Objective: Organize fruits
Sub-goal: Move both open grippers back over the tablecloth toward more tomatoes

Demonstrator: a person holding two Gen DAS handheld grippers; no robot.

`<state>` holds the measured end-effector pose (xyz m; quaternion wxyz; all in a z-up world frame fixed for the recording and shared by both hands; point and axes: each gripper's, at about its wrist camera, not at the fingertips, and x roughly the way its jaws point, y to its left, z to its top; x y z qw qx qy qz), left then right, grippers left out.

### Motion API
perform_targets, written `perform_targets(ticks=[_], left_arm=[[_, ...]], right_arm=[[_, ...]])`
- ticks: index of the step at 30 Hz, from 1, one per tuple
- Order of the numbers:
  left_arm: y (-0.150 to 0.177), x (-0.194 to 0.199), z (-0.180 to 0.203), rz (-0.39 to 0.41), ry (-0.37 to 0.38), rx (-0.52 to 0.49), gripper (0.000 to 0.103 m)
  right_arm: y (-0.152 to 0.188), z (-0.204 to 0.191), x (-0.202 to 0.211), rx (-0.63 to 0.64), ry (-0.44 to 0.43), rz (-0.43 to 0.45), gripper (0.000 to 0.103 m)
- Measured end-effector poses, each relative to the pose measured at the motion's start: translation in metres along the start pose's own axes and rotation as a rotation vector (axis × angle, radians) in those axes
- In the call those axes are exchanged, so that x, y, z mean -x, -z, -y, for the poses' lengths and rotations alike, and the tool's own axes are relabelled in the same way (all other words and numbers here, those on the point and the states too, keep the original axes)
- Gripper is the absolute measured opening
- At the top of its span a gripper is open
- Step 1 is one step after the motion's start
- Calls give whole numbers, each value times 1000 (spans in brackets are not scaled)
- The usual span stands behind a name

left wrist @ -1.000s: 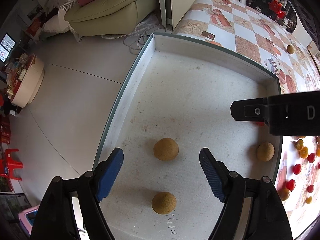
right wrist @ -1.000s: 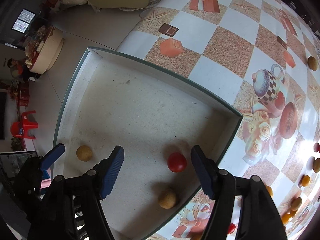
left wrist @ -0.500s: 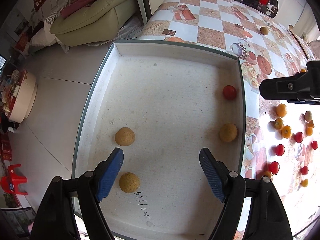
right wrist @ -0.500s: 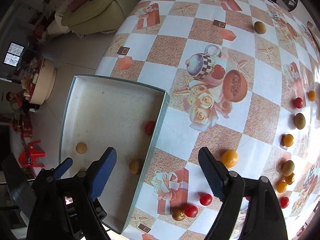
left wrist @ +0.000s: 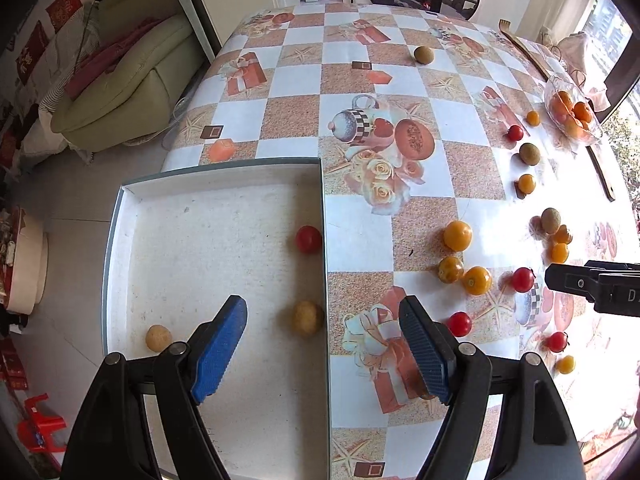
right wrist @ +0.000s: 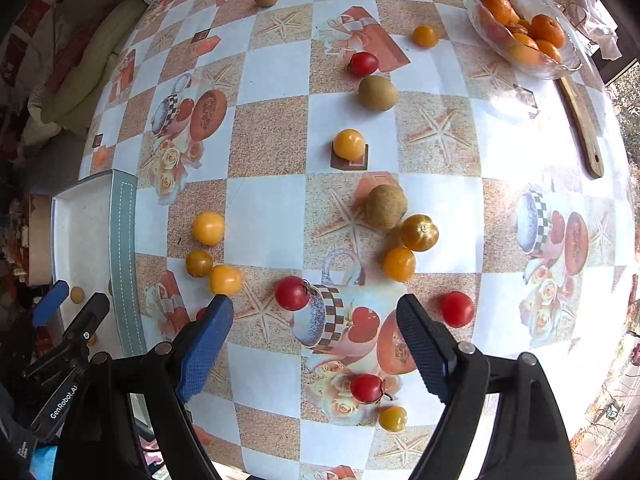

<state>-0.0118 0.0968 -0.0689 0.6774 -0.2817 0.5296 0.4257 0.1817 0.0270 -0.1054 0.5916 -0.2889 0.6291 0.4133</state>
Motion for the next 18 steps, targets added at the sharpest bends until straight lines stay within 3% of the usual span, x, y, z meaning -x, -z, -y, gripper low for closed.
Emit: perform_targets(ticks=[9, 18], left_arm=[[-19, -8, 46, -17, 49, -91, 80], [-35, -36, 75, -81, 95, -92, 79]], right_arm=[[22, 61, 3, -105, 31, -11, 86], [28, 98, 1, -140, 49, -14, 86]])
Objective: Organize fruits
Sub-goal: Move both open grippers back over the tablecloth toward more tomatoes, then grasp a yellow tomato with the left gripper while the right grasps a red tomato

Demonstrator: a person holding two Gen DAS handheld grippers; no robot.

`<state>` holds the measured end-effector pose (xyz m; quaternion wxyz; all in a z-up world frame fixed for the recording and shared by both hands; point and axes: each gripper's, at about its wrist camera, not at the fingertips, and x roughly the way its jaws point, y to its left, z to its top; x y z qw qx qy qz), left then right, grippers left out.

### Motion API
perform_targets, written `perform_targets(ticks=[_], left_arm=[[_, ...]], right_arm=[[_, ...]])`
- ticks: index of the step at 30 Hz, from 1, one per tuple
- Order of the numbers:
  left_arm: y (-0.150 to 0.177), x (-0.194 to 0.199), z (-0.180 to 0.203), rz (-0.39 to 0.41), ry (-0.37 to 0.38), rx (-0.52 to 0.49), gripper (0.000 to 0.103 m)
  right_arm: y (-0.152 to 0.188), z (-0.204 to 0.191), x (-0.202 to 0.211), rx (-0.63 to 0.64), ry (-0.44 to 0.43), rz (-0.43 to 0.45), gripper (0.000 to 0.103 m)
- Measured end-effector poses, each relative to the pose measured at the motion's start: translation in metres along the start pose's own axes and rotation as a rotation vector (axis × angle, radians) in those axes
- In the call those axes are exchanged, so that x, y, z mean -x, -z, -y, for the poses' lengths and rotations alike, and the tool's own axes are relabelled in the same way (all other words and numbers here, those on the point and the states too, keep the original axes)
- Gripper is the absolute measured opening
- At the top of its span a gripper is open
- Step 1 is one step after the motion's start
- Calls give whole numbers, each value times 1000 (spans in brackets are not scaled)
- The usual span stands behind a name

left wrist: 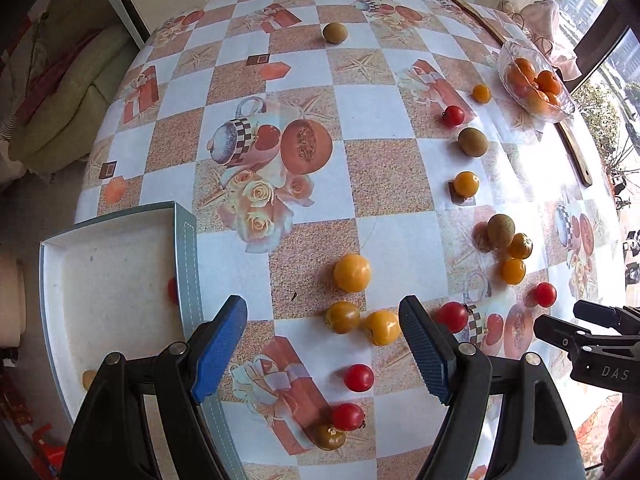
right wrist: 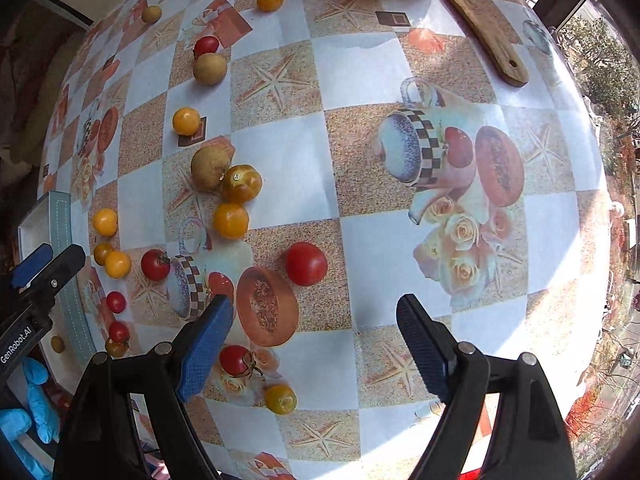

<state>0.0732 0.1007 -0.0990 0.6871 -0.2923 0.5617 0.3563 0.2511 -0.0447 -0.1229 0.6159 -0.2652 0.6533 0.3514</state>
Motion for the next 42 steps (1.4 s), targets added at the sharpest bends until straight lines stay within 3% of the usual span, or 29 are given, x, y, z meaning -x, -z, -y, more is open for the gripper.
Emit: perform_targets(ticks=[9, 19, 28, 30, 34, 36, 39, 42], left_arm=[[-12, -28, 7, -52, -42, -17, 79], [-18, -46, 12, -88, -44, -18, 79], [-21, -50, 14, -81, -46, -23, 79], [-20, -48, 14, -79, -23, -15, 69], [-18, -45, 18, -72, -16, -19, 60], [-18, -45, 20, -70, 1, -18, 50], [-17, -43, 26, -60, 10, -25, 33], [-17, -42, 26, -58, 21, -24, 26]], right_arm=[[-8, 11, -2, 6, -6, 6, 86], [-29, -5, -15, 32, 11, 4, 86], [-30, -16, -28, 64, 44, 8, 86], [-28, -21, -29, 78, 51, 15, 84], [-19, -34, -29, 104, 87, 29, 69], [-18, -37, -30, 111, 93, 33, 63], [-16, -41, -31, 124, 110, 34, 52], [-13, -44, -31, 134, 120, 39, 35]])
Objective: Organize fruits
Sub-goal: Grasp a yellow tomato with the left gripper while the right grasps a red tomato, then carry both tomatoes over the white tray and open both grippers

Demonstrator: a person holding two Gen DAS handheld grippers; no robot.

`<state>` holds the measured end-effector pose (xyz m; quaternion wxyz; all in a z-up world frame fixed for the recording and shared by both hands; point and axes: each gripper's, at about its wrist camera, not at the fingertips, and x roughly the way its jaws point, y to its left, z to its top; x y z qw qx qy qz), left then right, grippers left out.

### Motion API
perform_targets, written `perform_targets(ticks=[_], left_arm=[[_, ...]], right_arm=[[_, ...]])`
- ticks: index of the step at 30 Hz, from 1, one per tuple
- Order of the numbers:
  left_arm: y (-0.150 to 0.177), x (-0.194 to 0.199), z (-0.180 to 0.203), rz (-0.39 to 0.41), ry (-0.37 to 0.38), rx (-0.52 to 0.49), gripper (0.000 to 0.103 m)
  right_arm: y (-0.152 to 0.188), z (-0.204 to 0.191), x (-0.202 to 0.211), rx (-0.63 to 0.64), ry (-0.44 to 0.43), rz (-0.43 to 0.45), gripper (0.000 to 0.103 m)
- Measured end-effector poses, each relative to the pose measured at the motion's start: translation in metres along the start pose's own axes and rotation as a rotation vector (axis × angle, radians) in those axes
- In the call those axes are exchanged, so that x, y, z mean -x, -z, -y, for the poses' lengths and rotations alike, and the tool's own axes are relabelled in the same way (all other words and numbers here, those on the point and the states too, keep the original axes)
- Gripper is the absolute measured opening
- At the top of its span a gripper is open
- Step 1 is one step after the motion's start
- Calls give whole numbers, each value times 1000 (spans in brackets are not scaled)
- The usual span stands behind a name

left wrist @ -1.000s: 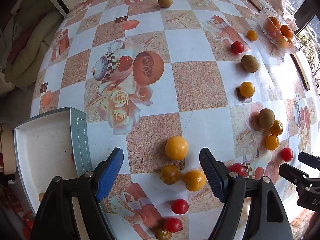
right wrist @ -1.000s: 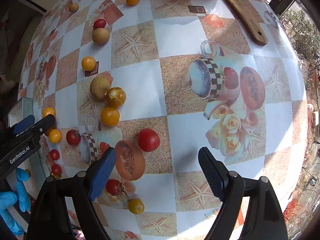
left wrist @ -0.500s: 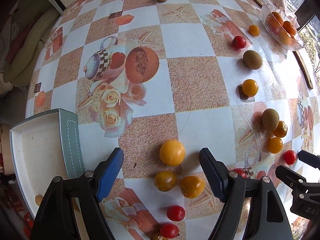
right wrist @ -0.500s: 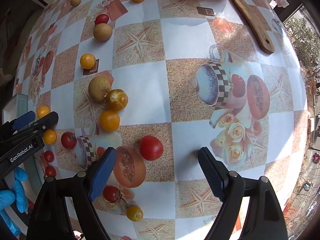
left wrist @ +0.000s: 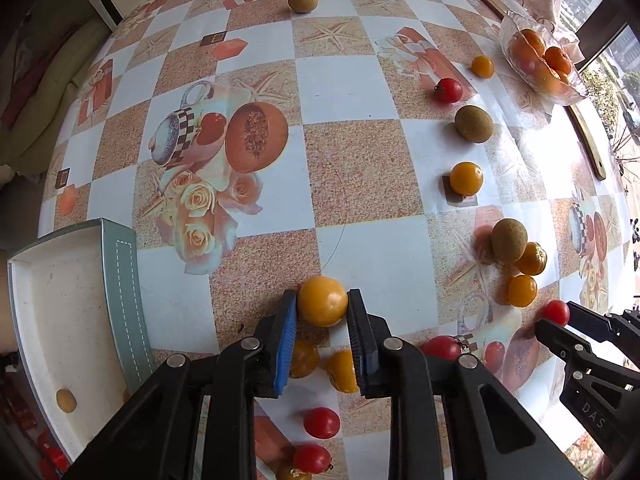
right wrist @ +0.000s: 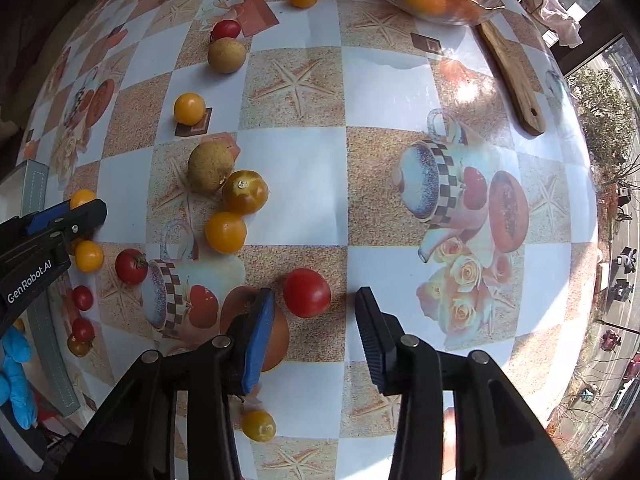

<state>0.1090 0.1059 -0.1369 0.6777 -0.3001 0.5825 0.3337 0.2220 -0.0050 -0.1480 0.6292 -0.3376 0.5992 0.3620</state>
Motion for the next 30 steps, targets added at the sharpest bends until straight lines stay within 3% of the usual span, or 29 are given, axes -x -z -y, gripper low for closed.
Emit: perform_targets(ticks=[1, 2, 13, 24, 30], left_arm=[[0, 2, -2, 0, 8, 5, 26], [1, 3, -3, 4, 16, 10, 26], [19, 42, -23, 79, 57, 50, 26], [48, 70, -53, 129, 49, 101, 26], [65, 73, -69, 128, 45, 148, 26]], right_arm=[[3, 1, 1, 2, -9, 2, 25], [3, 2, 2, 1, -22, 1, 23], [5, 16, 23, -42, -135, 33, 23], [13, 5, 53, 21, -144, 62, 23], [4, 6, 45, 24, -106, 65, 23]])
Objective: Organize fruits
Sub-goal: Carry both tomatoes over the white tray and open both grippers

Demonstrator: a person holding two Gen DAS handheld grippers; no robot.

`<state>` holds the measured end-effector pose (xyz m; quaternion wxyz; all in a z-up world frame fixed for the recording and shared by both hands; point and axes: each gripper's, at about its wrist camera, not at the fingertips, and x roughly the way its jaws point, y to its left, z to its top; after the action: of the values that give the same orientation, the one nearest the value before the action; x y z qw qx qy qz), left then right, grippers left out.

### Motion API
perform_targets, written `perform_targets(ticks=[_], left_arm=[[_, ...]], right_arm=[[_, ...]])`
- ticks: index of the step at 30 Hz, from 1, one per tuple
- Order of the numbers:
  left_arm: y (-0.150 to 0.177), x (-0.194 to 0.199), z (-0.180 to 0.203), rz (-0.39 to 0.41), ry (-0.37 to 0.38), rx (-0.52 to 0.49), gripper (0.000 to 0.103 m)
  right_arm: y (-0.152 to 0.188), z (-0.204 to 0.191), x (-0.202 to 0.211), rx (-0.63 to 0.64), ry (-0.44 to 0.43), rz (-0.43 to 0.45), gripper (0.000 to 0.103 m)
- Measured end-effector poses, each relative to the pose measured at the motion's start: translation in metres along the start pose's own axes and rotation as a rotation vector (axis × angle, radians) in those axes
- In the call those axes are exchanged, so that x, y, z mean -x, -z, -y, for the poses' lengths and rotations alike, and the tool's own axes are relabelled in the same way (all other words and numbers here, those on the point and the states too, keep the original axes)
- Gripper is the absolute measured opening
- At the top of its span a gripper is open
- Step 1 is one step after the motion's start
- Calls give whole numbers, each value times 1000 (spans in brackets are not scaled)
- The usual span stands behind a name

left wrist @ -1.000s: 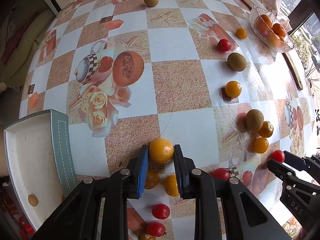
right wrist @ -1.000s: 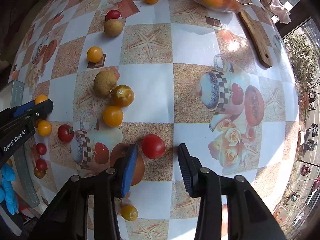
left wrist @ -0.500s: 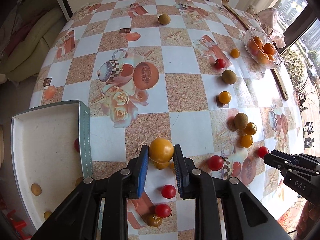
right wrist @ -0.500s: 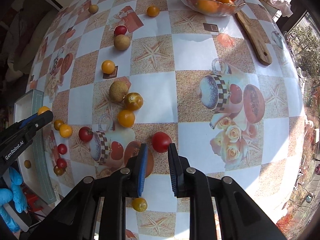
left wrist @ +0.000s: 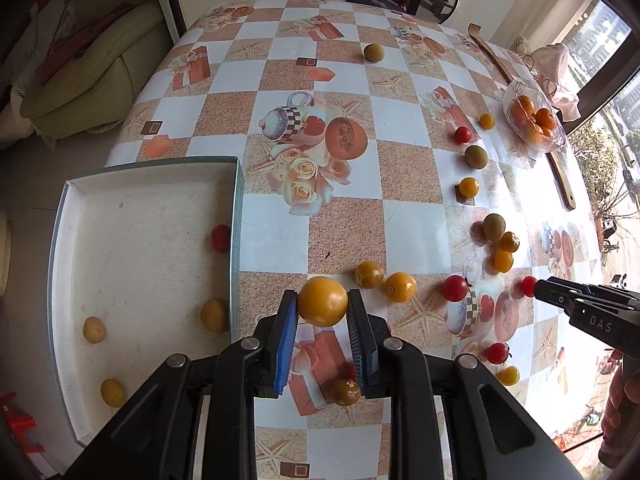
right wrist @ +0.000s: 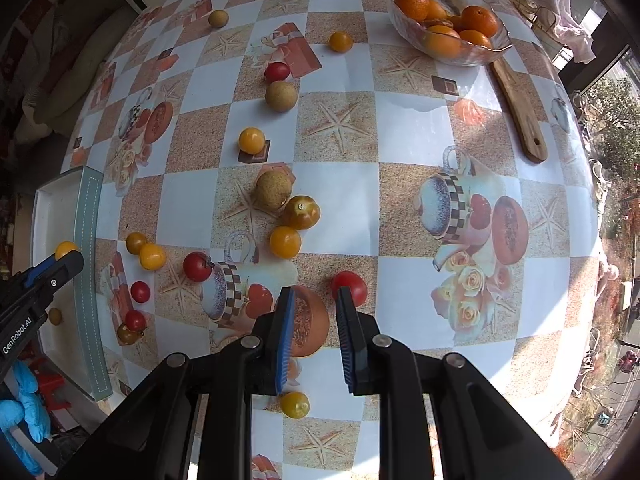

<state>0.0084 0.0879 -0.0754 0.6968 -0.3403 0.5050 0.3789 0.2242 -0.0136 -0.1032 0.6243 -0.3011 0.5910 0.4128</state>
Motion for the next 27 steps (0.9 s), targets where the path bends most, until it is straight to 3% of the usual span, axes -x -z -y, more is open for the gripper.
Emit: perform_targets(ticks=[1, 4, 8, 12, 14, 15, 22, 27], left_arm=[[2, 1, -2, 0, -2, 3, 26], [9, 2, -7, -2, -6, 7, 26], [16, 1, -11, -8, -13, 7, 26], [19, 2, -13, -13, -18, 7, 26], [21, 4, -14, -10, -23, 1, 26], [21, 4, -15, -10, -24, 1, 26], [23, 9, -24, 0, -23, 32, 26], [27, 15, -35, 8, -34, 57, 26]], right_arm=[[0, 4, -3, -14, 8, -5, 26], [1, 16, -10, -52, 33, -10, 52], [1, 19, -22, -37, 46, -26, 52], [-2, 12, -35, -17, 59, -40, 50], [-5, 8, -35, -6, 75, -24, 28], [-6, 7, -36, -5, 74, -24, 23], [-9, 15, -25, -48, 3, -35, 23], [-12, 0, -7, -18, -40, -18, 23]])
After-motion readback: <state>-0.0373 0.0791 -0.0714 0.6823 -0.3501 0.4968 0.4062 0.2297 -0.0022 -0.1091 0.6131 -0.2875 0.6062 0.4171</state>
